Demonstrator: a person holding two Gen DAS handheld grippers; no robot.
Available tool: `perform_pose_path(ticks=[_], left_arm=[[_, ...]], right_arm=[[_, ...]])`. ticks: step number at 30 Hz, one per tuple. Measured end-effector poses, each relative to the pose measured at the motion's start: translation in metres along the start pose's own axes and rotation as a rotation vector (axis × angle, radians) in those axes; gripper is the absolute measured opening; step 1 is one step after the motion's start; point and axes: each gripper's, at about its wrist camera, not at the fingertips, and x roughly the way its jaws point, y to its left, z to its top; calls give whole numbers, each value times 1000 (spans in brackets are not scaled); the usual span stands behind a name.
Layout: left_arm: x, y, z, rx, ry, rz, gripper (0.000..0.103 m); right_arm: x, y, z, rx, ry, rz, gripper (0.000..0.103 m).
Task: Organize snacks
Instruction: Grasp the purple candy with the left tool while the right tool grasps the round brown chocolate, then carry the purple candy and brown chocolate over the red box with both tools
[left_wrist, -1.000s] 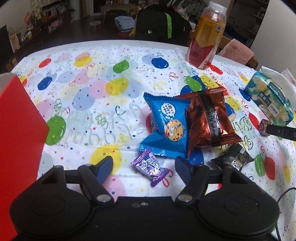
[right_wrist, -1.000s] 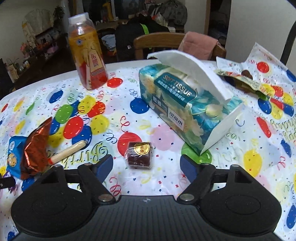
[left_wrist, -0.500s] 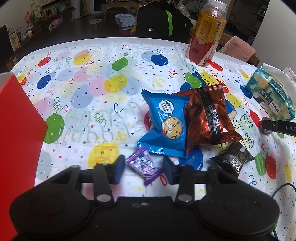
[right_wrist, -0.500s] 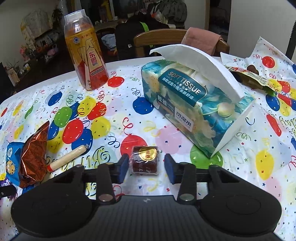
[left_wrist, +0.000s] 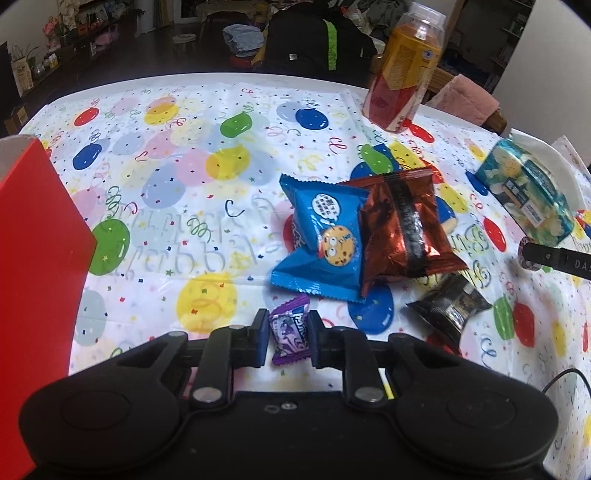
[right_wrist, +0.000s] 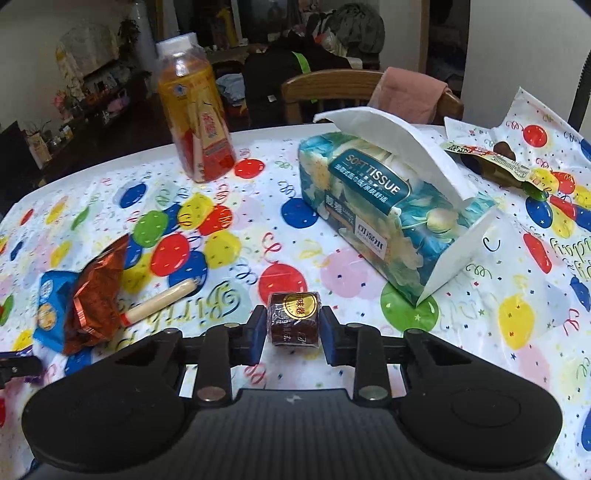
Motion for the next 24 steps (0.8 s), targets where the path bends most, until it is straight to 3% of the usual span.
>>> perform_pose_path(ticks=[13,24], left_arm=[[-39,4,-11,-7,12,-77,17],[-79,19,-15,9,-19,-125,17]], right_arm=[[-65,30,-16,-42,-16,75,30],[-115,79,-27,-94,-24,162,30]])
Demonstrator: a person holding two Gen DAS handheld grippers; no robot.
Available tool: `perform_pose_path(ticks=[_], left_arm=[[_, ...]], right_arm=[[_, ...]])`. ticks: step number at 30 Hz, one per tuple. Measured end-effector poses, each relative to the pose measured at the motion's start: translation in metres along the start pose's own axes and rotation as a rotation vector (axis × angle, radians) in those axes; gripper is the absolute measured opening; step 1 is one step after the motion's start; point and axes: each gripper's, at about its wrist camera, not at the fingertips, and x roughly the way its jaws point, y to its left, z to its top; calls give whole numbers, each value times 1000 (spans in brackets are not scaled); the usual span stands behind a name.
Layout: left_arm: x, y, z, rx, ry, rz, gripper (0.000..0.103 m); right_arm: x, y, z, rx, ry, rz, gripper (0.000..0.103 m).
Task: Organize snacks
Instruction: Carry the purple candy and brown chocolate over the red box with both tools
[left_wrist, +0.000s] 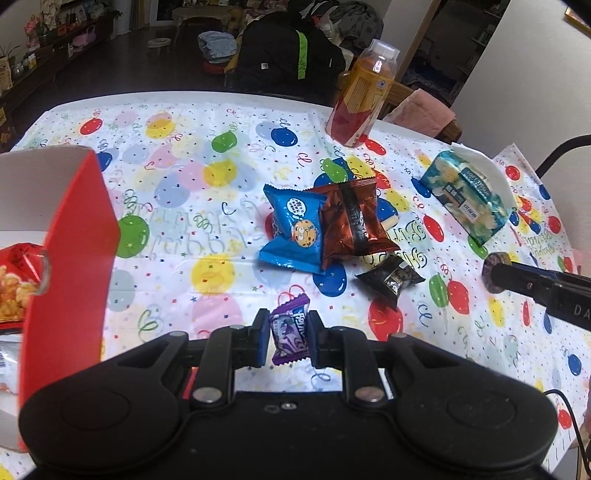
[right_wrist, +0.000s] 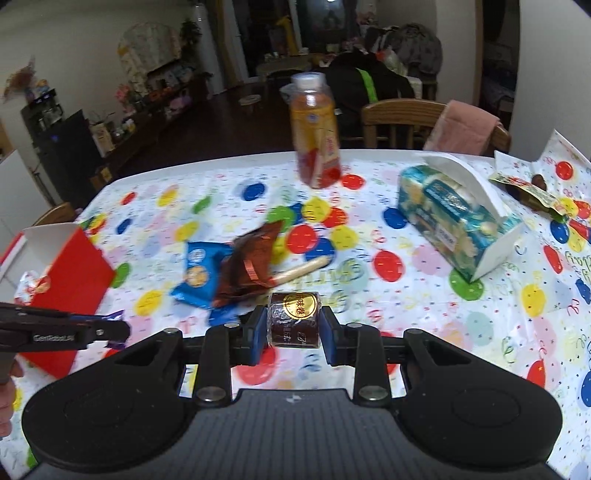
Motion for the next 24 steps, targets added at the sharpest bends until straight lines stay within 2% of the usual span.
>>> perform_pose_path(ticks=[11,24], left_arm=[[-46,36,1,22,-49,-28,17],[-99,107,-1,22,-105,-29,17]], right_arm=[[-22,84,1,-80,3,66,30],[-26,193,5,-153,-28,139,30]])
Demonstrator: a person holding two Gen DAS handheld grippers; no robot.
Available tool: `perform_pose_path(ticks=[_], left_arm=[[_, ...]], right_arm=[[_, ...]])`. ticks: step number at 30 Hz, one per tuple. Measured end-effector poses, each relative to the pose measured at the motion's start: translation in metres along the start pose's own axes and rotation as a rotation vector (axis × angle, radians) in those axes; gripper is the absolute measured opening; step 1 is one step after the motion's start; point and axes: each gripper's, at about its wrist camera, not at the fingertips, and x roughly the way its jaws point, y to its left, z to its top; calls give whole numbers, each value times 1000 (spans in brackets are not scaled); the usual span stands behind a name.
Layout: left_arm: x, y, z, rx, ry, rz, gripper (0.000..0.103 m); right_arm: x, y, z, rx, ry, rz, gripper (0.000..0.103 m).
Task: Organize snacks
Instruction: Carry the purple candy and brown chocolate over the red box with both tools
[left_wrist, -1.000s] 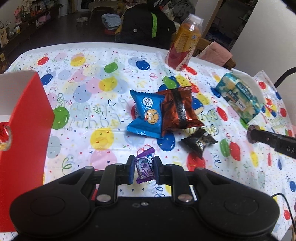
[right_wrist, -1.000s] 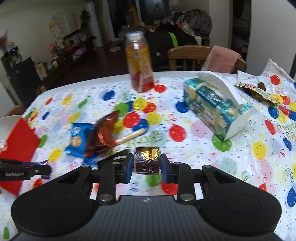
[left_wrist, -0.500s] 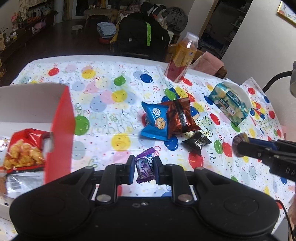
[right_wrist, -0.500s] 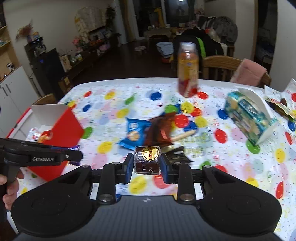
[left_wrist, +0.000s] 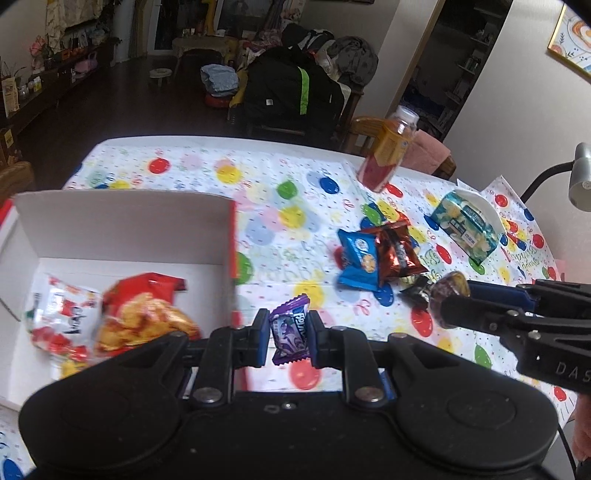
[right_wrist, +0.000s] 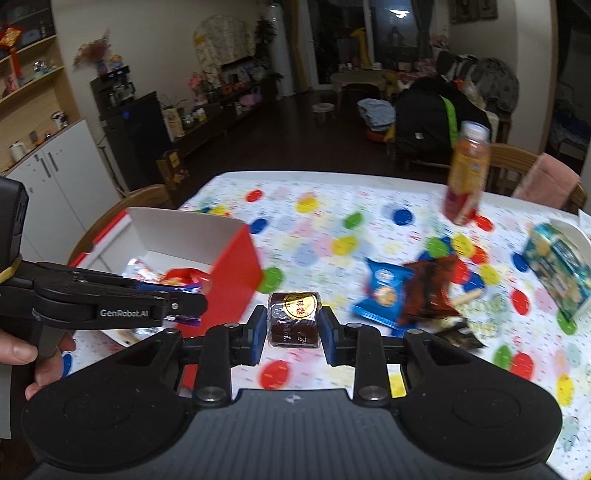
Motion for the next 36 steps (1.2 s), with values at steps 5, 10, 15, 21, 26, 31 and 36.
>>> perform_pose_path(ticks=[5,10,15,21,26,31,36], left_arm=[[-18,29,2,-1,-18,7,17],[-31,60,5,-11,-33,28,17],[-38,94,8,-30,-42,62,17],[-37,132,15,-42,-38,112,17],[-27,159,23,-49,-20,152,17],[-6,181,32,-65,10,159,17],[13,193,39,-61,27,172,18]], right_arm=[[10,38,7,-36,-3,27,30],[25,71,14,-63,1,46,30],[42,96,20,-85,17,61,30],[67,122,23,-114,55,67,30],[95,136,23,-128,132,76,30],[117,151,17,-167,208,86,30],[139,161,11,-175,269,78,30]])
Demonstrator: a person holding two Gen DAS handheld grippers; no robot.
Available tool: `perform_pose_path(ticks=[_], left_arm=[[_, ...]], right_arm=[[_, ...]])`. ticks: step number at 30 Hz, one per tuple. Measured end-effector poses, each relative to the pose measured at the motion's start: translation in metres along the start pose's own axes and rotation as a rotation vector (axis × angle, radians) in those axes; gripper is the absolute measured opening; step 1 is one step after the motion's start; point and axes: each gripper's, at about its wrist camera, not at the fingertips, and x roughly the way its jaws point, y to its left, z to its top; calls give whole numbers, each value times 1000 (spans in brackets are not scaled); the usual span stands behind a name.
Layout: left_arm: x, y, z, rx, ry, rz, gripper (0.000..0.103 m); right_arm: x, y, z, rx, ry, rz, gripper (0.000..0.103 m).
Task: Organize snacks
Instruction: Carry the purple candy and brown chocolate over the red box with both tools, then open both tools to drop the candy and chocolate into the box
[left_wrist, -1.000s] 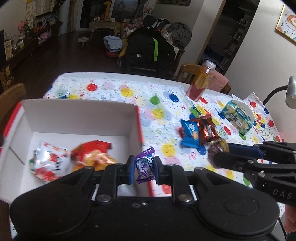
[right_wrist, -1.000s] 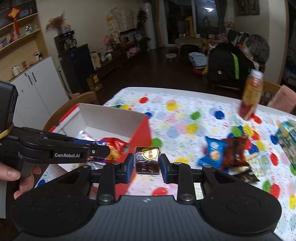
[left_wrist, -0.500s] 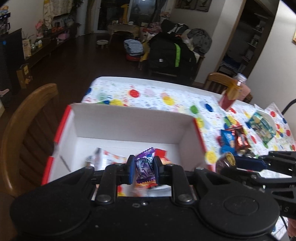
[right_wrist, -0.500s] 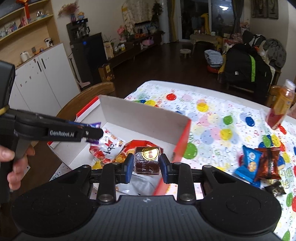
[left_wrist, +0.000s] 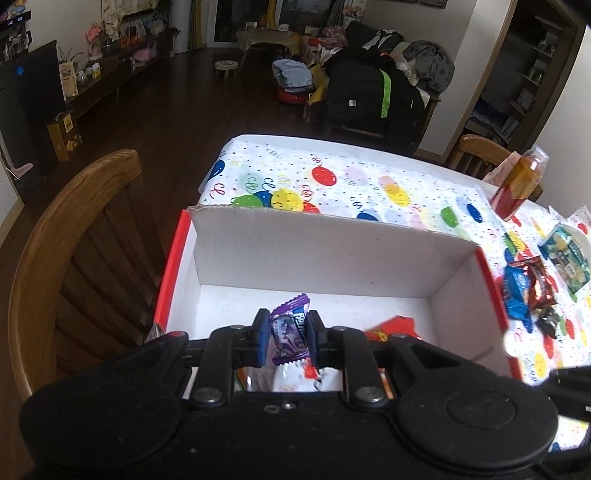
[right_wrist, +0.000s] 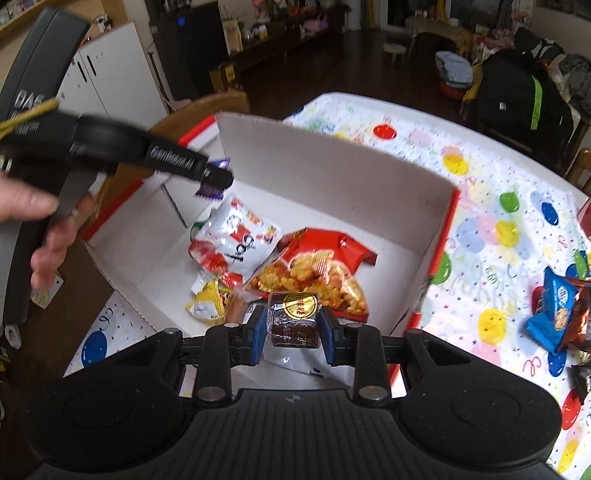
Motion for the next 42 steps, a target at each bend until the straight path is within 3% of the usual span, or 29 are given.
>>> perform_pose_path(ticks=[11,24,30,34,42], left_arm=[[35,4,8,27,64,8,17],[41,2,1,58,83,21,21],[32,-2,-3,58,75,13,27],[25,-4,-6,53,71,10,33],[6,-9,-11,63,42,8,51]], right_arm=[[25,2,0,14,67,-18,30],[30,1,-1,43,59,-16,30],[21,0,-1,48,36,-13,32],[10,-1,-1,59,-7,-11,49],[-15,-5,-3,81,-65,-4,49]])
